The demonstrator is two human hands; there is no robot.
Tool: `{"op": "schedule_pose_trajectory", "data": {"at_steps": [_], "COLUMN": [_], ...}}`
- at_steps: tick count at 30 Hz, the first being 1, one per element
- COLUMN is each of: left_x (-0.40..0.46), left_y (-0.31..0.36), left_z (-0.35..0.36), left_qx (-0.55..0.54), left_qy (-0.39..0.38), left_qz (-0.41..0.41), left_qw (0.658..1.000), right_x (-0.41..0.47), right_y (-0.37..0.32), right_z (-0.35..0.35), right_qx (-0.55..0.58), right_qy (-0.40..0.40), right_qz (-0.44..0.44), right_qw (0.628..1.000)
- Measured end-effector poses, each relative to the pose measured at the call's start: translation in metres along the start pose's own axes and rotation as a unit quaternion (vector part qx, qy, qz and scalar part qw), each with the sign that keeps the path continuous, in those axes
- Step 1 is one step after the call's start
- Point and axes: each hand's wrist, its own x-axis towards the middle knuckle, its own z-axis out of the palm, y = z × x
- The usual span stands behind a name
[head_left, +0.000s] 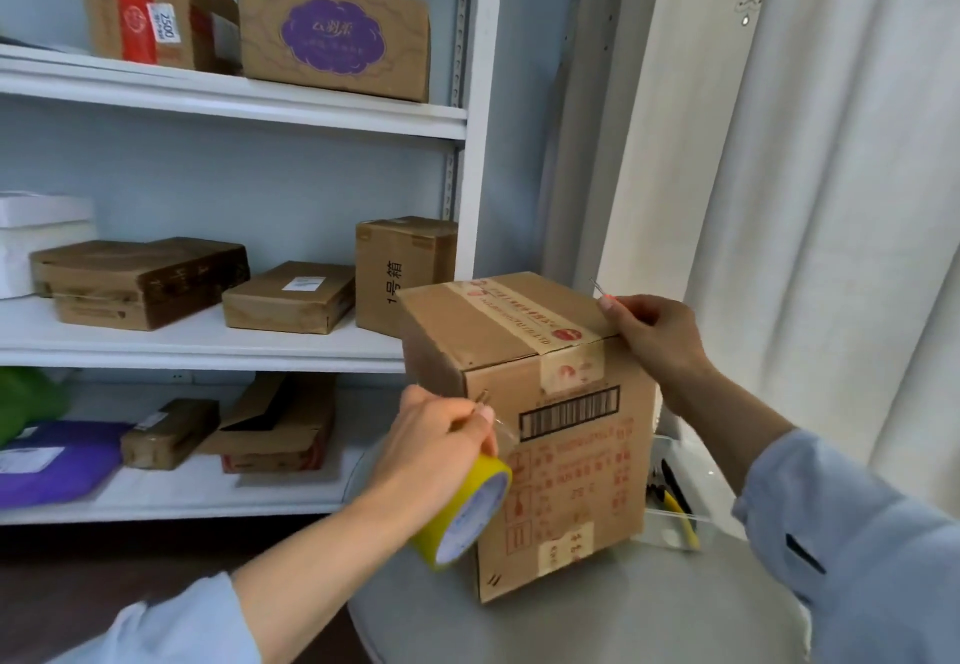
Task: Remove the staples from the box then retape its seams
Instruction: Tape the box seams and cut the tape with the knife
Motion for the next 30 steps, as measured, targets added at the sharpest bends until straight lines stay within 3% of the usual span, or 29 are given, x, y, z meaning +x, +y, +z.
{"op": "schedule_pose_trajectory", "data": {"at_steps": [3, 6, 11, 18, 25, 30], "left_x": [0.008, 0.024, 0.036, 0.039, 0.05, 0.044], "left_y": [0.006, 0.01, 0.013, 0.022, 0.042, 0.04], "left_z": [-0.013, -0.026, -0.025, -0.005, 0.006, 0.014], "left_qx": [-0.049, -0.078, -0.033, 0.032, -0.183, -0.223], "left_qy": [0.014, 0.035, -0.079, -0.04, -0.154, -0.145], "left_qz": [0.03, 0.052, 0.05, 0.101, 0.026, 0.015], "left_qw": [0.998, 0.995, 0.995, 0.994, 0.971, 0.964], "right_x": [0.008, 0.007, 0.004, 0.011, 0.026, 0.038], "right_y": [0.004, 0.012, 0.029, 0.022, -0.008, -0.014], "right_z": [0.004, 0.014, 0.03, 0.037, 0.045, 0.046], "right_qx": [-0.031, -0.023, 0.024, 0.083, -0.126, -0.224], "right_qy": [-0.031, 0.02, 0.056, -0.004, -0.043, -0.176], "right_qz": [0.044, 0.069, 0.115, 0.078, -0.069, -0.096], "right_qw": [0.998, 0.997, 0.992, 0.994, 0.989, 0.954]}}
